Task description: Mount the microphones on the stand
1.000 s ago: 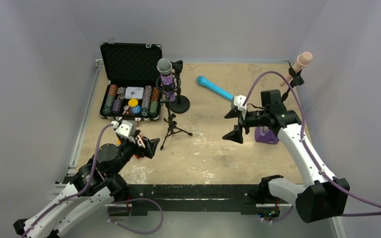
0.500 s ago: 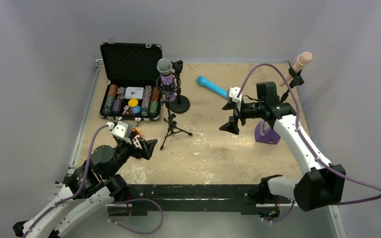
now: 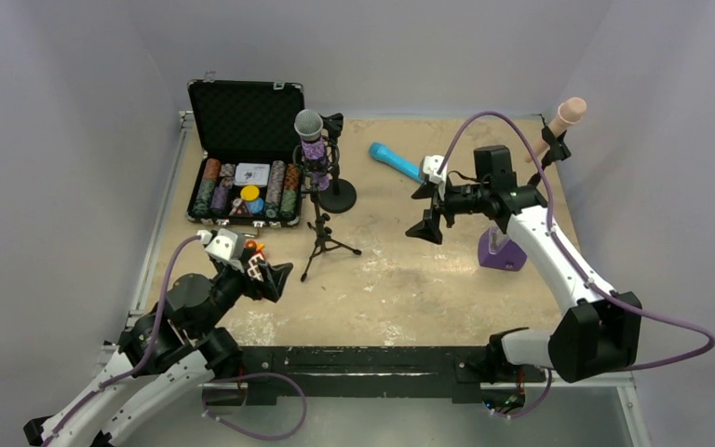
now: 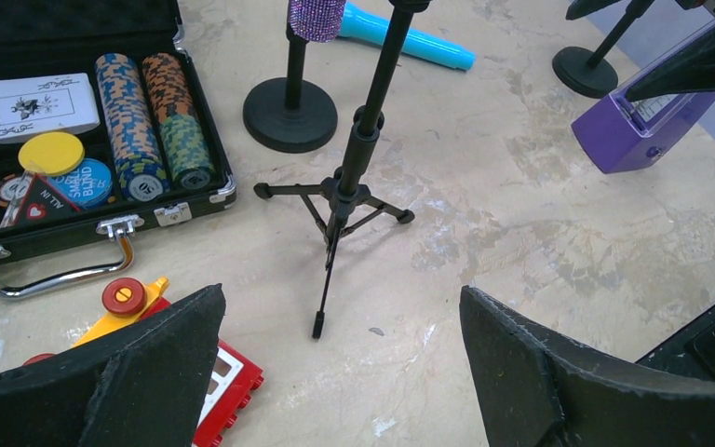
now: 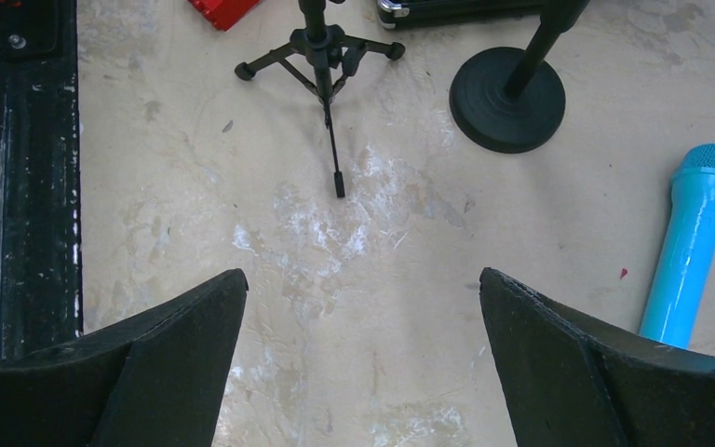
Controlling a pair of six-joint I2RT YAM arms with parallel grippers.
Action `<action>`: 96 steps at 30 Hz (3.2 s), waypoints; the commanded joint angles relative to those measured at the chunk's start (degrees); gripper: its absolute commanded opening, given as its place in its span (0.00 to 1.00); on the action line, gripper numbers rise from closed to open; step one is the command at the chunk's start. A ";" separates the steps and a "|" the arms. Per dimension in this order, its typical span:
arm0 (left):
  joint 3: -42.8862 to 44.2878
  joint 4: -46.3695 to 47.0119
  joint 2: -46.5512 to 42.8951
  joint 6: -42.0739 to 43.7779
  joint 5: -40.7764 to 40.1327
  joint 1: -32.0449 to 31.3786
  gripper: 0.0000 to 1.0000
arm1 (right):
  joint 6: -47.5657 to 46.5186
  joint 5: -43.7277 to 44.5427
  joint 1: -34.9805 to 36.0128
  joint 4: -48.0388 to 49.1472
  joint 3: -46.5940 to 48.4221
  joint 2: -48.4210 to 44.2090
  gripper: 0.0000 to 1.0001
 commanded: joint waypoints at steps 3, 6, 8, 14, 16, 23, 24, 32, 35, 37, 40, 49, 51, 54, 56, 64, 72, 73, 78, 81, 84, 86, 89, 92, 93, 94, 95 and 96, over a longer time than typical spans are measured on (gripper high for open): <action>2.56 -0.34 -0.85 -0.86 -0.04 0.41 1.00 | 1.44 1.02 0.71 2.69 3.50 1.16 0.99; 2.56 -0.53 -1.15 -0.95 -0.05 0.42 1.00 | 1.72 1.03 0.81 2.82 3.99 1.87 0.99; 2.64 -0.70 -1.32 -1.03 -0.13 0.42 0.99 | 1.90 1.09 0.94 2.91 4.20 2.18 0.99; 2.80 -1.05 -1.52 -1.03 -0.23 0.42 0.99 | 2.25 1.35 1.10 3.51 4.57 2.62 0.99; 2.83 -1.12 -1.64 -1.03 -0.22 0.37 1.00 | 2.38 1.44 1.05 3.53 4.67 2.80 0.99; 2.90 -1.34 -1.80 -1.13 -0.29 0.42 1.00 | 2.78 1.46 1.24 3.86 5.06 3.73 0.99; 2.91 -1.34 -1.85 -1.12 -0.30 0.42 0.99 | 2.83 1.46 1.29 3.86 5.17 3.90 0.99; 2.82 -1.34 -1.85 -1.12 -0.41 0.42 0.99 | 3.29 1.47 1.32 4.08 5.63 4.66 0.99; 2.82 -1.27 -1.86 -1.12 -0.47 0.42 1.00 | 3.40 1.48 1.38 4.06 5.72 4.83 0.99; 2.82 -1.23 -1.84 -1.12 -0.48 0.42 1.00 | 3.40 1.53 1.45 4.08 5.67 4.84 0.99; 2.82 -1.08 -1.81 -1.04 -0.45 0.42 1.00 | 3.48 1.55 1.47 4.06 5.64 4.93 0.99; 3.00 -0.94 -1.83 -0.99 -0.26 0.42 1.00 | 5.68 1.20 1.51 4.84 6.50 5.65 0.99; 3.16 -1.12 -1.81 -1.03 -0.33 0.42 1.00 | 6.55 1.04 1.56 5.42 6.66 5.91 0.99; 3.33 -1.40 -1.81 -0.97 -0.40 0.42 1.00 | 7.24 0.94 1.51 5.80 7.16 6.58 0.99; 3.35 -1.51 -1.86 -1.00 -0.41 0.42 1.00 | 7.46 1.07 1.56 5.98 7.51 7.08 0.99; 3.27 -1.99 -2.11 -1.20 -0.57 0.42 1.00 | 7.79 2.20 1.55 6.15 8.60 8.33 0.99; 3.26 -2.45 -2.44 -1.39 -0.66 0.42 1.00 | 7.69 2.69 1.56 5.86 9.81 9.14 0.99; 3.26 -2.48 -2.54 -1.39 -0.66 0.42 1.00 | 7.70 2.69 1.56 5.82 9.96 9.15 0.99; 3.27 -2.53 -2.64 -1.39 -0.66 0.42 1.00 | 7.70 2.69 1.57 5.73 10.12 9.33 0.99; 3.18 -2.57 -2.60 -1.39 -0.75 0.42 0.99 | 7.70 2.78 1.56 5.86 10.01 9.34 0.99; 3.10 -2.49 -2.65 -1.39 -0.74 0.42 0.99 | 7.79 2.86 1.56 5.99 10.09 9.54 0.99; 3.16 -2.44 -2.59 -1.39 -0.74 0.42 1.00 | 7.87 2.87 1.56 6.16 10.23 9.63 0.99; 3.17 -2.47 -2.64 -1.39 -0.75 0.42 0.99 | 7.88 2.95 1.56 6.08 10.78 10.14 0.99; 3.17 -2.48 -2.65 -1.39 -0.83 0.42 0.99 | 7.94 2.96 1.56 5.99 11.33 10.61 0.99; 3.16 -2.49 -2.65 -1.39 -0.84 0.42 1.00 | 7.96 2.95 1.56 6.02 11.49 10.76 0.99; 3.11 -2.44 -2.63 -1.39 -0.84 0.42 1.00 | 7.97 2.95 1.51 6.00 11.59 10.88 0.99; 3.05 -2.47 -2.63 -1.39 -0.79 0.42 1.00 | 7.97 2.95 1.55 5.99 11.68 10.95 0.99; 3.08 -2.47 -2.60 -1.39 -0.77 0.42 0.99 | 7.97 3.00 1.55 5.99 11.76 11.00 0.99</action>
